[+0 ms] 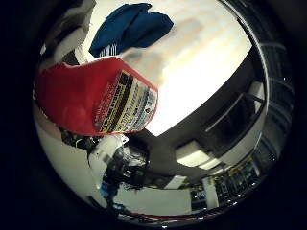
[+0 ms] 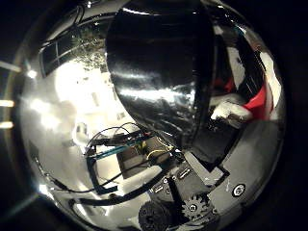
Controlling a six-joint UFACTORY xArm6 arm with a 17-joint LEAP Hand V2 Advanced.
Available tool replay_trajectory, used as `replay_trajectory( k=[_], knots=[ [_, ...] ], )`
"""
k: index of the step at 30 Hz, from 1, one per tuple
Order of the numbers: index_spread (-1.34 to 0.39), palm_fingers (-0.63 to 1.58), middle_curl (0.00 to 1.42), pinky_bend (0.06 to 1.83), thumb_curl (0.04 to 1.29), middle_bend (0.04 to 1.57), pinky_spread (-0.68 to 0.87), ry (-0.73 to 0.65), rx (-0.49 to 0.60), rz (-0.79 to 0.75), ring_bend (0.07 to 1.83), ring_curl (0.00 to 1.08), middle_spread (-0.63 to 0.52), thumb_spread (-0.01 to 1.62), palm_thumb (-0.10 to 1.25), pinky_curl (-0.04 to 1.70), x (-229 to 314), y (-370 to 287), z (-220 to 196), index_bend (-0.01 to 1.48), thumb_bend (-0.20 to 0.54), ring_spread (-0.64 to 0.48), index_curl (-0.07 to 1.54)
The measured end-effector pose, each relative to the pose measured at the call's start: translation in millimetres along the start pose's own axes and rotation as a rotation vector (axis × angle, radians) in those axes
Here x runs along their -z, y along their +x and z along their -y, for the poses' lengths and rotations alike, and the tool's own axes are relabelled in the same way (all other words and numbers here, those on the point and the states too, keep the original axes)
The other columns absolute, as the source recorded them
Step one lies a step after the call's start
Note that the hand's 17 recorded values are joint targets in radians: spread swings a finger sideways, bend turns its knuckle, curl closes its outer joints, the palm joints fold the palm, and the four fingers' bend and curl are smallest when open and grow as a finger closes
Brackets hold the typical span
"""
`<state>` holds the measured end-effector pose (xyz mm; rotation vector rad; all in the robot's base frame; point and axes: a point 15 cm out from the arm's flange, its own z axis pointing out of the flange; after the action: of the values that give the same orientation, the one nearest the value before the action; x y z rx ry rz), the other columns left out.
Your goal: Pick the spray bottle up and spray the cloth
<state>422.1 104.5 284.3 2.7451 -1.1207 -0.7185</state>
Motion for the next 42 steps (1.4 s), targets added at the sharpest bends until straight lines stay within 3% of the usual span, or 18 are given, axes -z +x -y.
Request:
replay_trajectory(
  k=[6,24,42],
  knots=[
    [-0.28,1.11,0.83,1.04,1.01,1.38,-0.14,-0.105,0.030,0.000,1.44,0.77,-0.14,0.31,1.06,1.43,-4.4,-23.3,18.1,1.10,-0.019,-0.21,0.97],
    [-0.27,1.11,0.83,1.02,1.01,1.37,-0.14,-0.303,0.111,-0.198,1.44,0.77,-0.15,0.30,1.05,1.43,-27.3,-65.0,35.0,1.11,-0.019,-0.21,0.95],
    [-0.27,1.11,0.84,1.02,1.01,1.37,-0.14,-0.403,0.074,-0.293,1.44,0.77,-0.15,0.29,1.05,1.43,-61.7,-64.5,56.0,1.12,-0.019,-0.21,0.95]
  ],
)
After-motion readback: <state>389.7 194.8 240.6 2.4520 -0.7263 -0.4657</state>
